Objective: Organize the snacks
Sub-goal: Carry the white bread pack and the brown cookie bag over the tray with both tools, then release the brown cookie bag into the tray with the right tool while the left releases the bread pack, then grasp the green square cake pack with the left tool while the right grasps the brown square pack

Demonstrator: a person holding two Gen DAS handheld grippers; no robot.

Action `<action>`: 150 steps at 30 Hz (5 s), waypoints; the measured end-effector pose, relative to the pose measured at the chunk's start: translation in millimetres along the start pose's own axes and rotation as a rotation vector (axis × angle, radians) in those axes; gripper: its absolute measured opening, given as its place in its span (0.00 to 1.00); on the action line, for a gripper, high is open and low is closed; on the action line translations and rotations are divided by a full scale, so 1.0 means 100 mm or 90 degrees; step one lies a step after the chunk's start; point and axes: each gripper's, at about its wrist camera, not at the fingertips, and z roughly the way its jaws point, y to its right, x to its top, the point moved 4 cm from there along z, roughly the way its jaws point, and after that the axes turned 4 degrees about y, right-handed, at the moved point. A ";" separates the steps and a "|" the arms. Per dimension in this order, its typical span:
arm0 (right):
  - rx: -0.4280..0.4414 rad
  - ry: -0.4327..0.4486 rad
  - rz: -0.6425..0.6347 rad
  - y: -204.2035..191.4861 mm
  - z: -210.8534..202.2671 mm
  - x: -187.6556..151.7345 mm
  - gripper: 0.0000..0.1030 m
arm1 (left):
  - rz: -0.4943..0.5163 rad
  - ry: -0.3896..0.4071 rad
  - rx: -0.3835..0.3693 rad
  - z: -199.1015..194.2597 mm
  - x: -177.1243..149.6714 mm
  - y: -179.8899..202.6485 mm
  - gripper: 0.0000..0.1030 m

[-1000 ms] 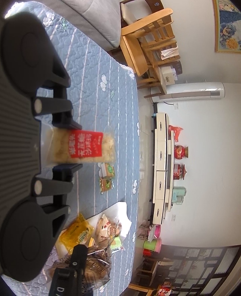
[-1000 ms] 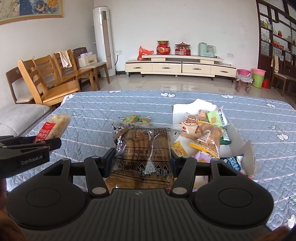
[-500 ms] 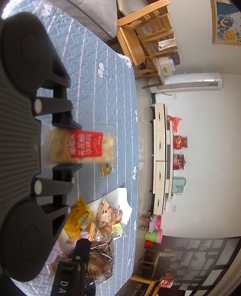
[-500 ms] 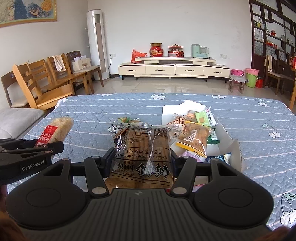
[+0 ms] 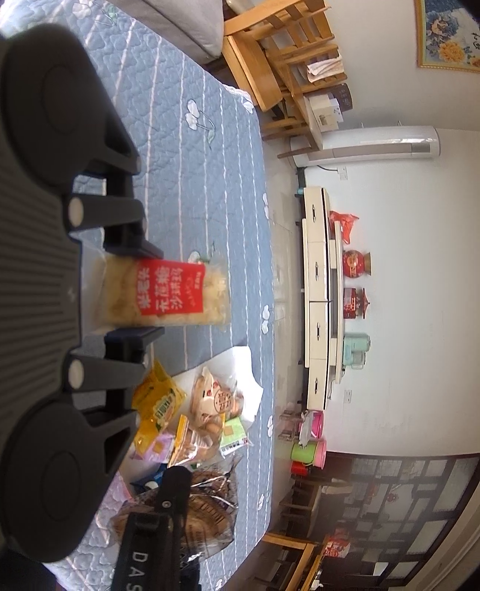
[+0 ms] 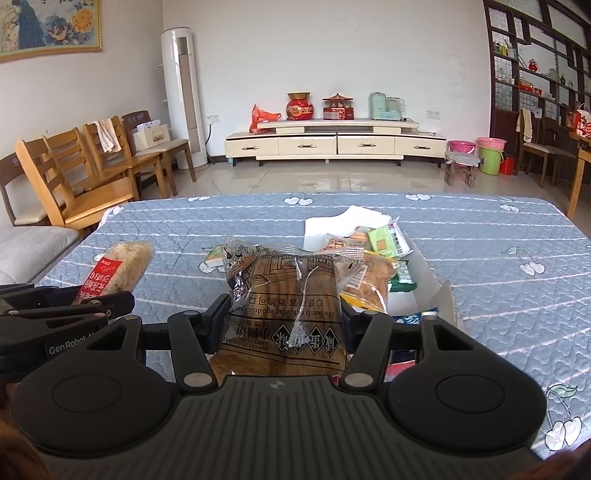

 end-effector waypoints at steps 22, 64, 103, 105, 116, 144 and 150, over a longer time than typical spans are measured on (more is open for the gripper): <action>-0.061 0.023 0.032 0.12 -0.09 0.02 0.69 | 0.023 -0.002 -0.055 0.15 0.10 0.42 0.33; -0.101 -0.023 0.057 -0.06 0.60 0.11 0.69 | 0.059 -0.044 -0.134 0.74 0.09 1.21 0.34; -0.054 0.003 0.031 -0.47 0.25 0.25 0.96 | -0.031 -0.024 -0.033 0.81 0.12 0.38 0.81; -0.041 0.003 0.026 -0.57 0.26 0.26 0.97 | -0.037 -0.023 -0.009 0.85 0.13 0.23 0.84; 0.015 -0.002 0.006 -0.89 0.36 0.28 1.00 | -0.059 -0.034 0.069 1.65 0.29 -0.23 0.92; 0.080 -0.067 0.002 -1.39 1.27 0.32 1.00 | -0.015 -0.067 0.045 2.56 0.03 -0.86 0.64; 0.072 -0.130 -0.017 -1.57 1.82 0.28 1.00 | -0.033 -0.069 0.067 2.36 0.06 -1.07 0.50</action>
